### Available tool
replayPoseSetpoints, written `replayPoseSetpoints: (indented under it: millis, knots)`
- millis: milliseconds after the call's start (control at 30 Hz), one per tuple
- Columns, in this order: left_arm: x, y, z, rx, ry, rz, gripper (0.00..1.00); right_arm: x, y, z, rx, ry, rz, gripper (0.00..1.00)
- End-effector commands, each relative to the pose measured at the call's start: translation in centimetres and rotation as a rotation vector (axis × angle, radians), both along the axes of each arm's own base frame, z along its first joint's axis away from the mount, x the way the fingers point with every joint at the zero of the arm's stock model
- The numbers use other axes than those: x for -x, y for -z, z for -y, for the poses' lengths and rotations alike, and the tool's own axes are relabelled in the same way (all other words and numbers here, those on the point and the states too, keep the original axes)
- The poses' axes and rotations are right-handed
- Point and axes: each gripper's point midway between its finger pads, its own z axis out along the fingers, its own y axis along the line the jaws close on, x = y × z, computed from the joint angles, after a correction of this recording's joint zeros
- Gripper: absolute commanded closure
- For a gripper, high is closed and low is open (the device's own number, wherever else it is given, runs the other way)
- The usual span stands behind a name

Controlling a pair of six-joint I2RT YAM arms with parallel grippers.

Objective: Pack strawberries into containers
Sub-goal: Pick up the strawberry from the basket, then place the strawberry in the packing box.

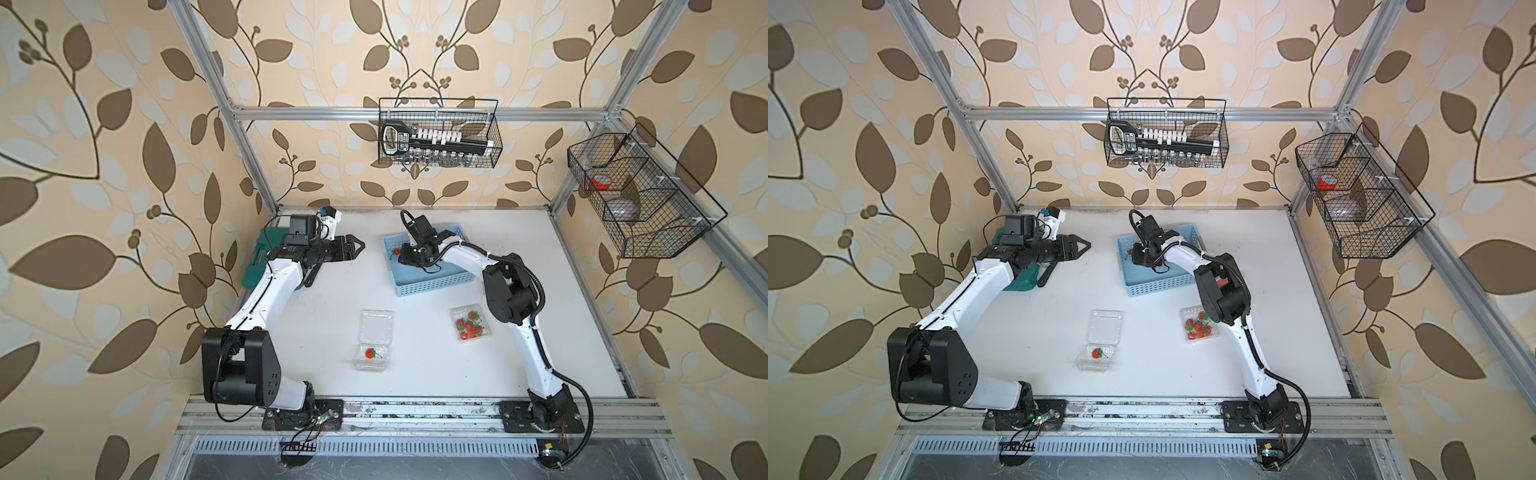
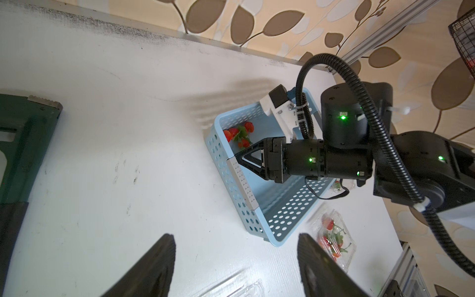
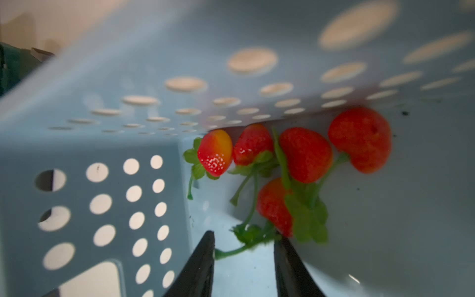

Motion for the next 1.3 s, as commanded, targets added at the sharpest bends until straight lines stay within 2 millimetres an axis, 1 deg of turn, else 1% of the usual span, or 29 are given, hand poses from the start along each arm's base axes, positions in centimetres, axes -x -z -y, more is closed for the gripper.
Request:
replayPoseSetpoints:
  millis: [0,67,200,400,467,567,700,800,833,900,967,1000,1033,1067,1133,1167,1267]
  knots:
    - [0.3,-1.4,0.6,0.013,0.027,0.055,0.24,0.1,1.2,0.9,0.059,0.029,-0.023,0.67]
    - [0.4,-1.4,0.7,0.017,0.029,0.054,0.24,0.1,1.1,1.1,0.060,0.032,-0.018,0.75]
    - [0.4,-1.6,0.7,0.017,0.026,0.059,0.24,0.3,0.3,1.4,0.063,0.035,-0.005,0.86]
    - [0.5,-1.8,0.7,0.022,0.027,0.064,0.24,0.9,-1.5,2.7,0.074,0.026,0.023,0.96]
    - [0.6,-1.9,0.8,0.025,0.029,0.066,0.24,1.3,-2.8,2.9,0.073,0.008,0.052,0.99]
    - [0.6,-1.9,0.7,0.025,0.028,0.067,0.24,2.3,-5.0,3.2,0.053,-0.033,0.102,1.00]
    - [0.6,-2.0,0.7,0.026,0.028,0.070,0.24,4.5,-7.8,3.0,0.033,-0.118,0.150,1.00]
    - [0.6,-2.1,0.7,0.024,0.027,0.071,0.24,7.5,-9.8,1.8,0.004,-0.217,0.175,1.00]
    - [0.6,-2.1,0.7,0.023,0.026,0.072,0.24,8.8,-10.5,1.3,0.000,-0.252,0.189,1.00]
    - [0.6,-2.0,0.6,0.020,0.022,0.070,0.24,11.7,-11.5,-0.4,-0.006,-0.340,0.212,1.00]
    - [0.6,-2.0,0.6,0.016,0.020,0.072,0.24,15.6,-11.9,-2.4,-0.010,-0.442,0.220,1.00]
    - [0.6,-2.0,0.6,0.015,0.020,0.071,0.24,17.1,-11.7,-3.1,-0.009,-0.475,0.216,1.00]
    - [0.6,-2.0,0.6,0.014,0.021,0.072,0.24,19.2,-11.5,-4.2,-0.017,-0.525,0.205,1.00]
    - [0.6,-2.1,0.5,0.013,0.018,0.074,0.24,21.1,-10.9,-5.1,-0.024,-0.573,0.186,1.00]
    - [0.6,-2.1,0.4,0.011,0.014,0.072,0.24,24.3,-9.8,-6.6,-0.023,-0.649,0.156,1.00]
    - [0.6,-2.1,0.4,0.011,0.013,0.073,0.24,25.8,-9.1,-7.3,-0.024,-0.687,0.140,1.00]
    - [0.6,-2.0,0.4,0.010,0.013,0.072,0.24,29.1,-7.3,-8.7,-0.024,-0.767,0.079,1.00]
